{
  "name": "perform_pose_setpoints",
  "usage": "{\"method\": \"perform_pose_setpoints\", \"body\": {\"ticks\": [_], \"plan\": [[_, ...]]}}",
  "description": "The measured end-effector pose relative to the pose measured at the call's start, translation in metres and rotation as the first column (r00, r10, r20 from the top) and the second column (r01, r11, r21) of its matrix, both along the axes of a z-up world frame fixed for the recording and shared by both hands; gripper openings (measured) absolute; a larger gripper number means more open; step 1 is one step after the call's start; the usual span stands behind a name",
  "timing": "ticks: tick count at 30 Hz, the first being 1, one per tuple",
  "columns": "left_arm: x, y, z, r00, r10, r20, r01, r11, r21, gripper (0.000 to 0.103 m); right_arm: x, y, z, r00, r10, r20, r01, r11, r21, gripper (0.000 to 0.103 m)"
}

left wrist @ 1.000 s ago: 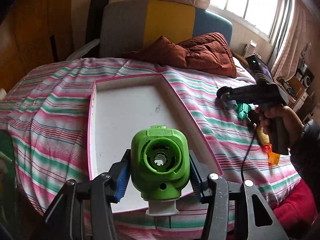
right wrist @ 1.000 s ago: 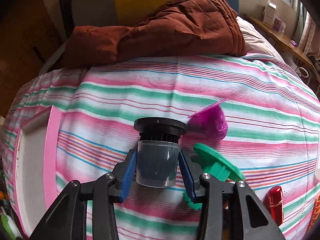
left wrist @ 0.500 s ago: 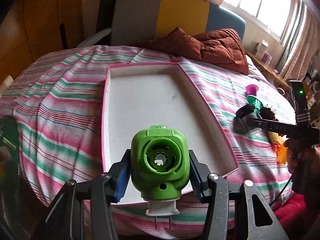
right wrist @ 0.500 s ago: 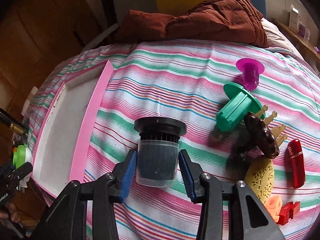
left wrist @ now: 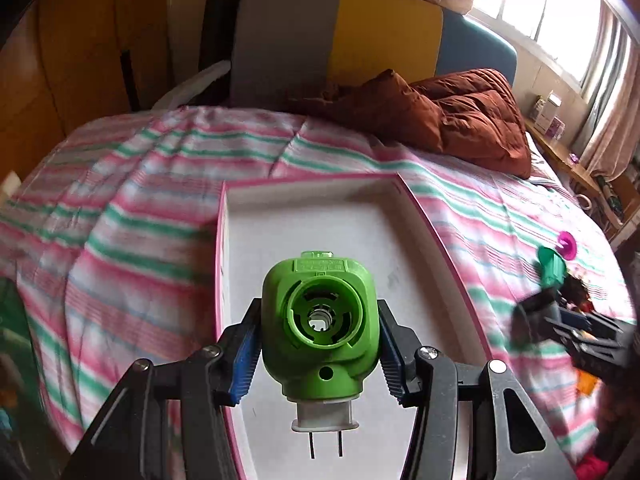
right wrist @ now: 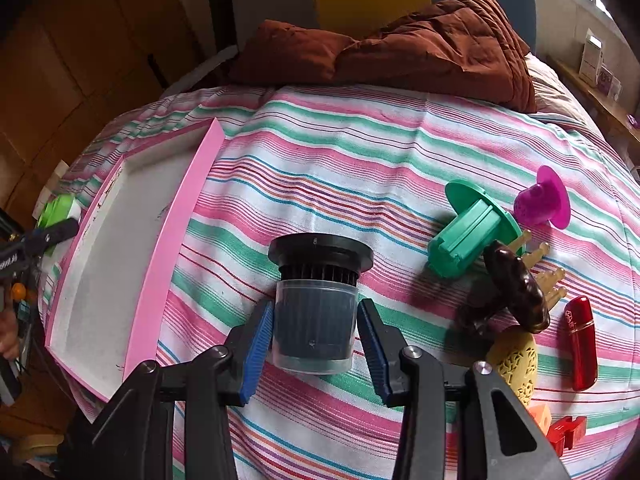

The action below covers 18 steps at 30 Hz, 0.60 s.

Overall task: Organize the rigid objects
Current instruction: 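Carry the green device toward the tray with the left gripper while the right grasps the black-lidded clear cup, then lower the green device into the tray and open the left gripper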

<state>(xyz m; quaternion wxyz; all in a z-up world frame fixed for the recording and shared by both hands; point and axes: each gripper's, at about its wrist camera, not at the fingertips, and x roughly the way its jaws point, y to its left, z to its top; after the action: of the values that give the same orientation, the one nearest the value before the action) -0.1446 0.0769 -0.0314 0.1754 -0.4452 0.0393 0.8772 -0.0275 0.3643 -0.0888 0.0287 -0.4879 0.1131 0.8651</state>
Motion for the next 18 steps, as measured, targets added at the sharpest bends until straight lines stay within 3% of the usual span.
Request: {"method": "perform_pose_setpoints", "body": {"ticks": [5,12,15,18], "plan": [[-0.054,0.003,-0.018,0.998,0.041,0.046,-0.040,0.999,-0.029,0.053,-0.001,-0.002,0.001,1.000,0.005,-0.001,-0.005,1.000,0.015,0.043],[-0.094,0.004,-0.038,0.996,0.087,0.037,-0.082,0.991,-0.104,0.054,-0.002,-0.003,0.001,1.000,0.008,-0.005,-0.008,1.000,0.024,0.043],[-0.092,0.002,-0.032,0.997,0.080,0.018,-0.078,0.992,-0.095,0.058,-0.001,-0.002,0.001,1.000,0.009,-0.006,-0.009,1.000,0.025,0.043],[-0.076,-0.004,-0.016,0.995,0.096,-0.033,-0.099,0.992,-0.074,0.074,-0.002,-0.003,0.001,1.000,0.009,-0.007,-0.009,0.999,0.030,0.043]]}}
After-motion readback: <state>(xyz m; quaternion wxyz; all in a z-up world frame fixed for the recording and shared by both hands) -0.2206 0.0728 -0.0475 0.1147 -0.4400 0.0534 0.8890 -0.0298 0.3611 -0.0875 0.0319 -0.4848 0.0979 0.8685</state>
